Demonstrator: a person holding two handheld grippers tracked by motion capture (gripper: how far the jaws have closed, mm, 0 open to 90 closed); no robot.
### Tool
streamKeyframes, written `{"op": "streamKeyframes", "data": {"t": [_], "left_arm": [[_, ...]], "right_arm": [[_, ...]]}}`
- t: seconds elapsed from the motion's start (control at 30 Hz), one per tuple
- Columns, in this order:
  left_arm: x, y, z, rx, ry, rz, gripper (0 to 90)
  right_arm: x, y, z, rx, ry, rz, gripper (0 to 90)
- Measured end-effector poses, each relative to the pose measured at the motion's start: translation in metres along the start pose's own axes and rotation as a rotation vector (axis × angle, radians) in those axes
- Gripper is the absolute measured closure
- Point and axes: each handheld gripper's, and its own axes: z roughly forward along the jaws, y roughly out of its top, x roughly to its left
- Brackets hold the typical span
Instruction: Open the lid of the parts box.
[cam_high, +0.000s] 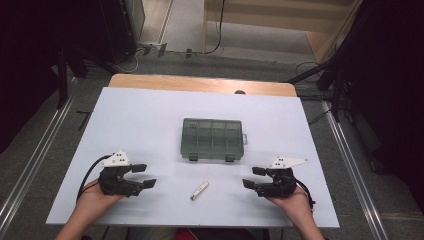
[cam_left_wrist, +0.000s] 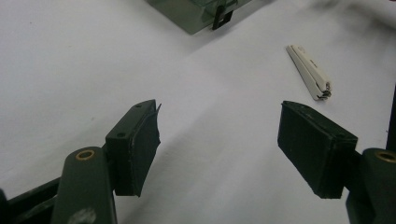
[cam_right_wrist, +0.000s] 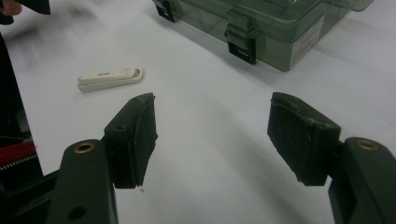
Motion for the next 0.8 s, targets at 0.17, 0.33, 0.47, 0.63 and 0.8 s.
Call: {"op": "streamKeyframes", "data": {"t": [0.17, 0.33, 0.47, 0.63, 0.8], "left_arm": [[0.0002, -0.0002, 0.0016, 0.007, 0.002, -0.004, 29.1], [-0.0008, -0.0010, 0.0015, 0.001, 0.001, 0.004, 29.1], [-0.0010, -0.0007, -0.0001, -0.017, -0.019, -0.023, 29.1], [-0.0014, -0.0006, 0.0006, -0.009, -0.016, -0.021, 29.1], [-0.0007, -0.0009, 0.0003, -0.009, -0.015, -0.023, 29.1]], "right_arm": [[-0.0006, -0.0012, -0.0006, 0.003, 0.007, -0.015, 34.4], [0.0003, 0.0001, -0.0011, -0.001, 0.007, -0.009, 32.7], [0.0003, 0.0002, -0.0003, 0.001, 0.009, -0.018, 32.1], [0.0002, 0.0004, -0.0007, -0.005, 0.014, -0.001, 31.6], [0.0004, 0.0012, -0.0010, -0.001, 0.014, 0.003, 31.7]]}}
